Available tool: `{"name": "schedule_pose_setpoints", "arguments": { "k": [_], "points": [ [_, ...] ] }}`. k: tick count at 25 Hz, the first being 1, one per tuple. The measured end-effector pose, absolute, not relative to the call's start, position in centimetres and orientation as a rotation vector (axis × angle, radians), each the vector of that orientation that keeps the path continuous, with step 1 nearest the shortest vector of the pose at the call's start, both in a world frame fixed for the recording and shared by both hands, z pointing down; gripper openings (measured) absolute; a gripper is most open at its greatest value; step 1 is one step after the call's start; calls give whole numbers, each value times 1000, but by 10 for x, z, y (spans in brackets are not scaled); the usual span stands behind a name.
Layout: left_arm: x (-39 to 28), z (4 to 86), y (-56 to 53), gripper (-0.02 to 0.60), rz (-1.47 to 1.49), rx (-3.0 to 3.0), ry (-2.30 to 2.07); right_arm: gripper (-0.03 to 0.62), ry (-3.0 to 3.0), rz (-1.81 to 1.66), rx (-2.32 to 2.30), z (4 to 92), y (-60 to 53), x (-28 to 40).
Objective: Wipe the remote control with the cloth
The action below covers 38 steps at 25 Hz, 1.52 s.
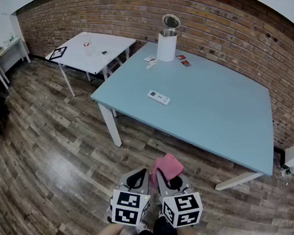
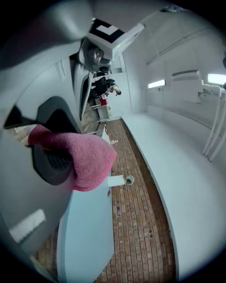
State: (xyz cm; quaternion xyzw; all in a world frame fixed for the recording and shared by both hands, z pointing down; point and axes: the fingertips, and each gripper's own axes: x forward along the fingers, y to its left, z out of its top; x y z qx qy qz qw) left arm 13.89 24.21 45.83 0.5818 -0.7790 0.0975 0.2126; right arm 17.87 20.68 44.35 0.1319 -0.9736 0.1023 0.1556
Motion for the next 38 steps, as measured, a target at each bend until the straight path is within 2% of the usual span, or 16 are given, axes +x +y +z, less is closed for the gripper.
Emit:
{"name": "schedule_pose_setpoints", "arguments": {
  "k": [18, 38],
  "points": [
    [95, 472, 215, -3, 280, 1601, -2136, 64, -2757, 347, 347, 466, 186, 134],
    [1, 498, 69, -2, 345, 1528, -2096, 64, -2724, 422, 256, 483, 36, 46]
  ]
}}
